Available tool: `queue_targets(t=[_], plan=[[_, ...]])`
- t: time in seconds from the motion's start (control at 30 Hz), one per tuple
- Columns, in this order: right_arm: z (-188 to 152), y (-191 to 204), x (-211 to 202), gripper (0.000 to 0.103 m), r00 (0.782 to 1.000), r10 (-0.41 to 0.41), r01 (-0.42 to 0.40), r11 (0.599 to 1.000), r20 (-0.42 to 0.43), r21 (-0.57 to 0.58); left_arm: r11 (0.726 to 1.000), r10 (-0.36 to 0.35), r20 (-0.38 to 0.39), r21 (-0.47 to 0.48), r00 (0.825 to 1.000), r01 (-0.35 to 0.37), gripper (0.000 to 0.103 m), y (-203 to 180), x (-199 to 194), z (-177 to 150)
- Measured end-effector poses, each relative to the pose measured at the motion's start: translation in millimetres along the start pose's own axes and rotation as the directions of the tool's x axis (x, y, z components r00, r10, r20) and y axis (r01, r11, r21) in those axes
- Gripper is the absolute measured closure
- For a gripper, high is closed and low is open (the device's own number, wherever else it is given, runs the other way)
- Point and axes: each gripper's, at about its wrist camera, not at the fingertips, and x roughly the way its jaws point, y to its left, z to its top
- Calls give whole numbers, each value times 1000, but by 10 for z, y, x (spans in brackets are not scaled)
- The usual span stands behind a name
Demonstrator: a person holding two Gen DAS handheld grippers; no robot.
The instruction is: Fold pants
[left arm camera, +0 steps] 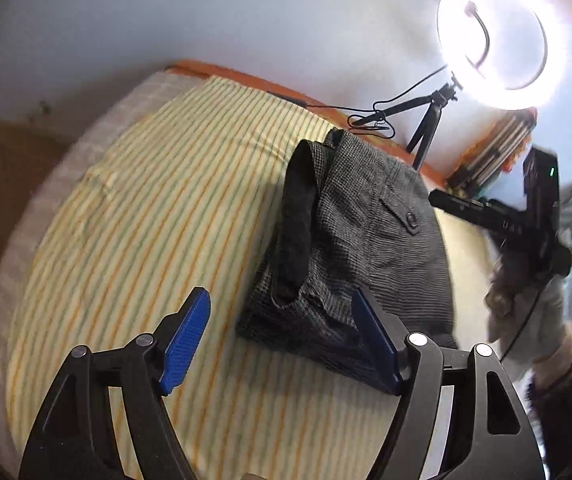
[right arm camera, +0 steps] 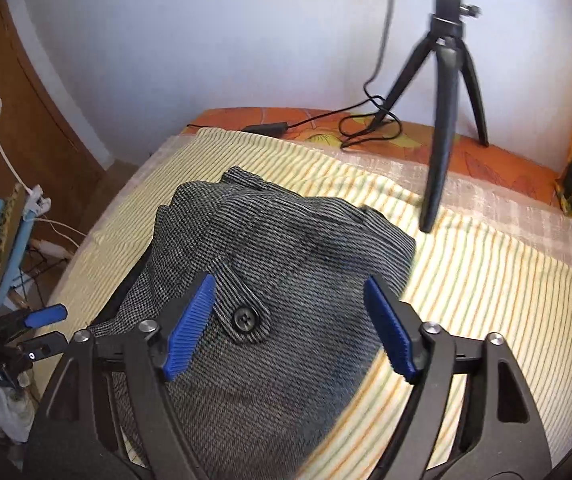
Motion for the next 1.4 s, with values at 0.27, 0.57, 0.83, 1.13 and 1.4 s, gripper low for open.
queue_targets(t=[0.27,0.57,0.83,1.13,1.4], plan=[[-177,-418,35,20,989,140,-129,974,-47,184,969,-137,-72,-216,988,118,30,149,163,-129],[-322,-644,271,20,959,280,-249,908,-45,336,930,-189,-59,-330,980,160,29,172,341,-202],[-368,-817,383,15,932,359,-341,836,41,430,934,-155,-37,-331,987,134,22,60,478,-131],[-366,-776,416,13,917,395,-381,818,61,431,920,-136,-6,-371,991,125,20,108,426,-263],[-337,-692,439,19,914,399,-388,815,70,429,903,-152,10,-405,988,143,19,110,531,-106]])
